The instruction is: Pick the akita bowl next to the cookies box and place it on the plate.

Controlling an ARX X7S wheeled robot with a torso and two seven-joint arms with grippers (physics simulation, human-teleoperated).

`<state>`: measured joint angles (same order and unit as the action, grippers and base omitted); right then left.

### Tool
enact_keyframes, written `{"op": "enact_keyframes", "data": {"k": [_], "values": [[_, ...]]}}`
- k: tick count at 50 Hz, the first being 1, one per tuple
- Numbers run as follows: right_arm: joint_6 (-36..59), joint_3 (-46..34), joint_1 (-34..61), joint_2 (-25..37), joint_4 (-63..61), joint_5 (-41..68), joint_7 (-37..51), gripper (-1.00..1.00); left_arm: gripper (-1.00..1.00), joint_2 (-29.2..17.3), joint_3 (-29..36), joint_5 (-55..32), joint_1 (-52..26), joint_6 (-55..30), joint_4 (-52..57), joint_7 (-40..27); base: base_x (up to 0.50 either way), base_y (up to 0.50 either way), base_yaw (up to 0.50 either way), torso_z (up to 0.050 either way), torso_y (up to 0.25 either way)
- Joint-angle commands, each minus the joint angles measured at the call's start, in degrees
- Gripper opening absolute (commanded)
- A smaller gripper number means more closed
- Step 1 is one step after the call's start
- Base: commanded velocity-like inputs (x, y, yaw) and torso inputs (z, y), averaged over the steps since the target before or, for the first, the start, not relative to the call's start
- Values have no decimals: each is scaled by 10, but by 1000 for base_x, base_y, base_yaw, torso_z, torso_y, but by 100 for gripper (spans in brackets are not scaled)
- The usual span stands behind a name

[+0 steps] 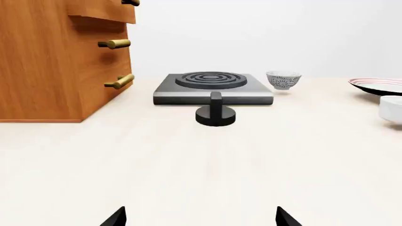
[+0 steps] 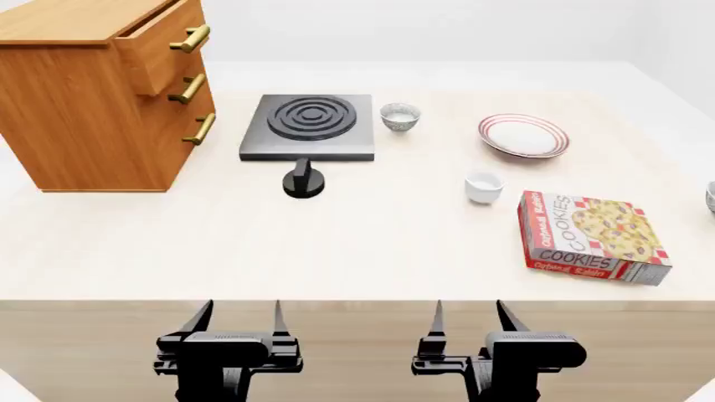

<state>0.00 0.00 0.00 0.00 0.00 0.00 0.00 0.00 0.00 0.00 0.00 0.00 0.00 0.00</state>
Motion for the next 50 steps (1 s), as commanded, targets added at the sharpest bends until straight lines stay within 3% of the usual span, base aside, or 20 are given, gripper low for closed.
{"op": "enact_keyframes", "data": {"k": [1,11,20,26,36,50], "values": [[4,-13,-2,9,-6,4,14,100,100,-9,10,-9,-2,2,-6,-11,0,0,0,0,0],[0,-30,-11,26,-29,20,37,100,100,-27,35,-11,3,7,1,-34,0,0,0,0,0],[-43,-38,-48,38,-91,27,50,100,100,-39,37,4,37,84,63,-71,0,0,0,0,0],[-41,-46,-82,47,-165,13,64,100,100,-48,47,33,58,81,109,-87,0,0,0,0,0],[-57,-52,-82,57,-162,31,63,100,100,-55,54,27,61,76,117,-95,11,0,0,0,0],[-70,-63,-82,69,-156,41,68,100,100,-65,65,18,63,75,121,-104,458,0,0,0,0]]}}
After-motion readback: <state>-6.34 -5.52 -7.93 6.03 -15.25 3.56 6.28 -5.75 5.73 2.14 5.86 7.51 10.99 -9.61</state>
